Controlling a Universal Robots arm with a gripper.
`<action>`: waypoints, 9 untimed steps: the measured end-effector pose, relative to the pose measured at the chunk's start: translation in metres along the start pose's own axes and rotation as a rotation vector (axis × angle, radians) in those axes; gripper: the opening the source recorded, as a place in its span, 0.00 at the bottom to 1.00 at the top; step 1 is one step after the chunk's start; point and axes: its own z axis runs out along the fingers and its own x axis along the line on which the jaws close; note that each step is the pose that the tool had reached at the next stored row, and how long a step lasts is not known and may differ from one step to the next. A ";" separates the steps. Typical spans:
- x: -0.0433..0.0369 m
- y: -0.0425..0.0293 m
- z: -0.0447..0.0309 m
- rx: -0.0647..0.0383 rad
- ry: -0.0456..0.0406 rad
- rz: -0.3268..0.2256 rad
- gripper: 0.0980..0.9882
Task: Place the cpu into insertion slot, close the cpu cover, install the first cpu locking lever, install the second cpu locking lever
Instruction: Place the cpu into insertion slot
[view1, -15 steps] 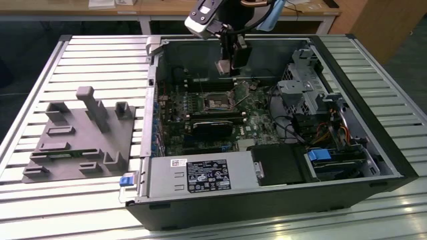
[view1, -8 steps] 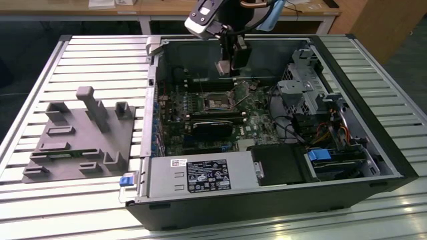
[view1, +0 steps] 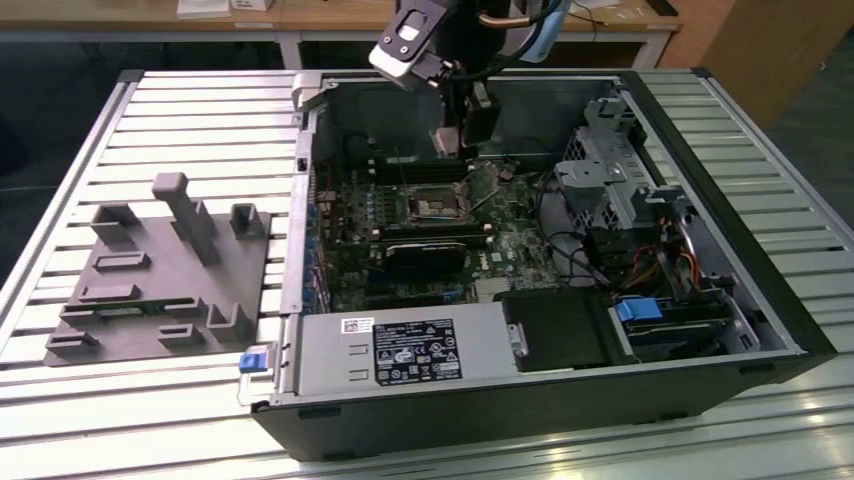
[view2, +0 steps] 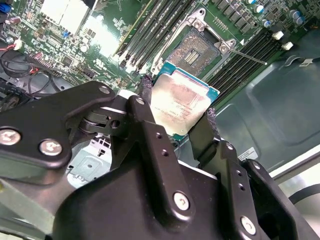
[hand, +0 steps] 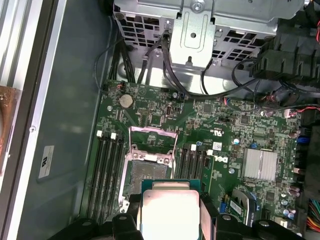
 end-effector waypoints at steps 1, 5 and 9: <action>0.0000 0.0000 0.0004 0.000 0.0000 0.001 0.50; 0.0000 -0.0004 0.0039 0.002 -0.0003 0.006 0.50; 0.0004 -0.0006 0.0079 0.006 -0.0027 0.034 0.50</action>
